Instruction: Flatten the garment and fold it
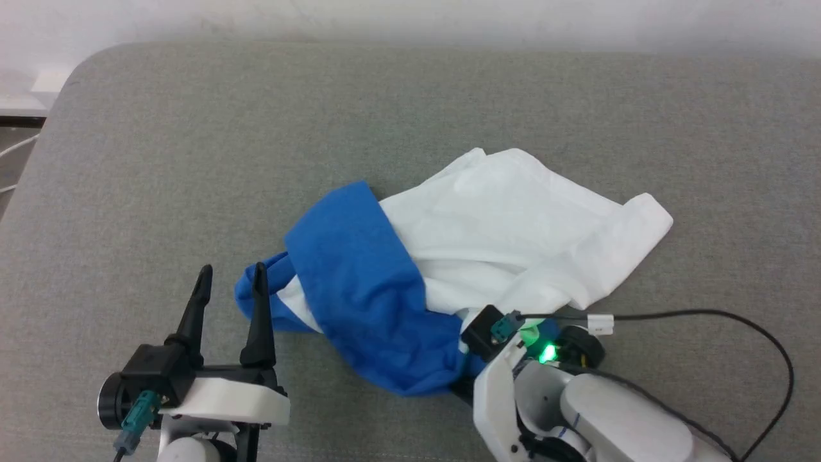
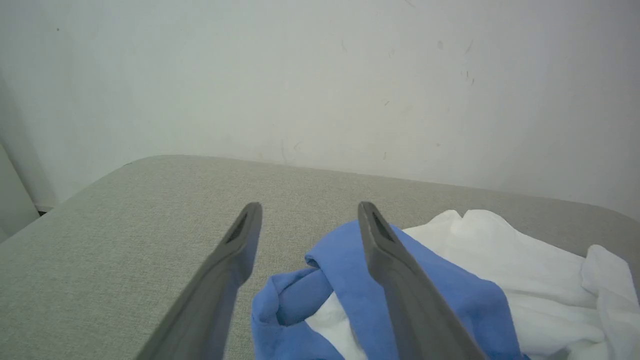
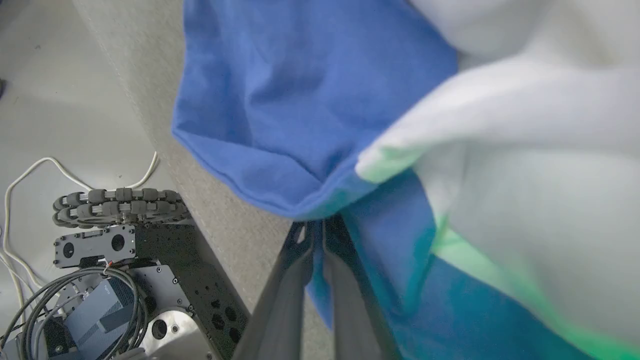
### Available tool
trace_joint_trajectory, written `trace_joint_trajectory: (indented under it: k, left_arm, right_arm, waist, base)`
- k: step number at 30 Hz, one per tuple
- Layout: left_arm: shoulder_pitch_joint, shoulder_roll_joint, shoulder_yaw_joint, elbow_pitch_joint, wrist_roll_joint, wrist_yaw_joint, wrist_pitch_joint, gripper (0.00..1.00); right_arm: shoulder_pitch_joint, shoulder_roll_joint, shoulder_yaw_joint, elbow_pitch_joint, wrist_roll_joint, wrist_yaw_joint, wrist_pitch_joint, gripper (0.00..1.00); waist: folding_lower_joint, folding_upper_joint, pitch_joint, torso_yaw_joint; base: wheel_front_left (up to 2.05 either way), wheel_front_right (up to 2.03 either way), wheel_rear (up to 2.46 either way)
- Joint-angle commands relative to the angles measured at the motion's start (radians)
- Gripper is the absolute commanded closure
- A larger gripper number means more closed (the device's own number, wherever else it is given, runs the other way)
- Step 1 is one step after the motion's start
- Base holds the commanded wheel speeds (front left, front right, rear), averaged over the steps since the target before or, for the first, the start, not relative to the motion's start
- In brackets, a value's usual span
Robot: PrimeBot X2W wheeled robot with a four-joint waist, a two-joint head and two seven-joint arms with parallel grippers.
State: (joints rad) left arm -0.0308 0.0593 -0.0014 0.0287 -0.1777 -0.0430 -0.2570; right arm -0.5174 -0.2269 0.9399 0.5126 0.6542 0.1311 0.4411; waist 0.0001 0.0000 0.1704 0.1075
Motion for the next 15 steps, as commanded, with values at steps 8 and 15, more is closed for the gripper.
trace_joint_trajectory:
  k: [8,15]
  left_arm:
    - [0.007,-0.008,0.027,0.026,0.024,-0.011,-0.005,0.00]
    - [0.012,-0.009,0.015,0.040,0.014,-0.011,-0.005,0.00]
  right_arm:
    - [-0.075,0.003,-0.188,-0.144,-0.046,0.000,-0.336,1.00]
    - [0.065,-0.024,-0.606,-0.034,-0.030,0.000,-0.391,1.00]
  waist:
    - [-0.0001,0.0000,-0.050,-0.079]
    - [-0.0001,0.0000,-0.058,-0.103]
  base:
    - [0.00,0.00,0.00]
    - [0.00,0.00,0.00]
